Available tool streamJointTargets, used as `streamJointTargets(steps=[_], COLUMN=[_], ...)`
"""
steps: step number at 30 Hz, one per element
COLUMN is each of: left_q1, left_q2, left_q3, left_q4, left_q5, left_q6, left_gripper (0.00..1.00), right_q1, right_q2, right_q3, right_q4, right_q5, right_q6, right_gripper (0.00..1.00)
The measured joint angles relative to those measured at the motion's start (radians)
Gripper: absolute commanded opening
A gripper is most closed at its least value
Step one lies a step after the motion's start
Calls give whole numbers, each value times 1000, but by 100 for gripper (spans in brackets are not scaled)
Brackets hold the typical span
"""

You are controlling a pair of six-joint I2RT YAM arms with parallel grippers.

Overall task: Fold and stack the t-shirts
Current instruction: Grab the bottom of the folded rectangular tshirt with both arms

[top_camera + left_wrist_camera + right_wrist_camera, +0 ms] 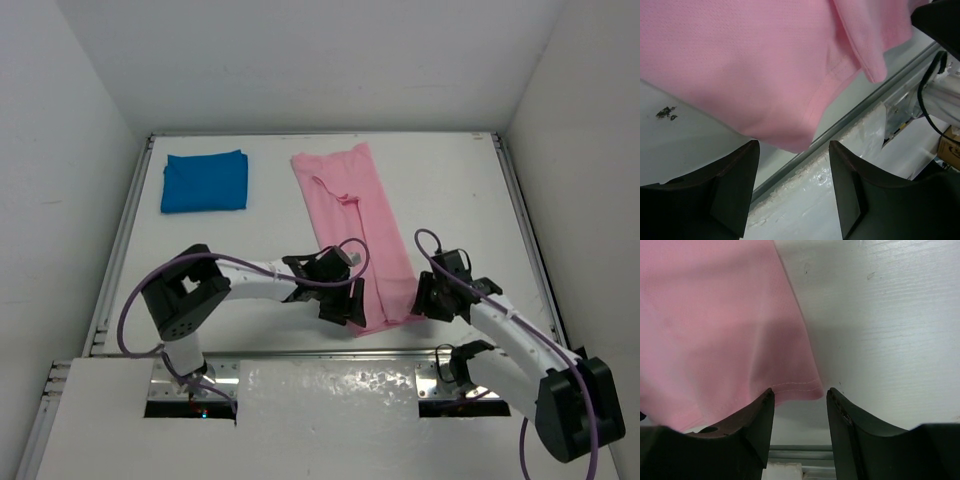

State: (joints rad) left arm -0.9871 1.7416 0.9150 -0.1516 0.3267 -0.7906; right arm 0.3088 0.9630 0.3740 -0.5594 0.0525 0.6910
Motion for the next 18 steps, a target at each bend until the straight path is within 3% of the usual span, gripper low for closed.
streamJointTargets(steps=[4,7,8,11,14,18], left_q1=[-8,-11,-12,-13,-13,-13], left_q2=[32,34,35,35,35,12], left_q3=[2,2,2,2,2,-14], left_q4=[3,5,6,7,-1,-26], left_q5=[1,0,0,-3,-16,-58], left_q6=[-3,-5,-6,-12,-8,-7], left_gripper=[51,39,24,0,0,0], right_q1=[0,-1,-1,-1,-1,-2], right_q2=[-38,-37,-37,-37,-33,-24], right_q3=[-18,-19,-19,-27,-43,-64], right_q4=[1,1,1,6,13,39], right_q5=[0,0,0,0,0,-6], right_q6=[2,2,2,2,10,22], right_gripper=[46,48,50,48,43,23])
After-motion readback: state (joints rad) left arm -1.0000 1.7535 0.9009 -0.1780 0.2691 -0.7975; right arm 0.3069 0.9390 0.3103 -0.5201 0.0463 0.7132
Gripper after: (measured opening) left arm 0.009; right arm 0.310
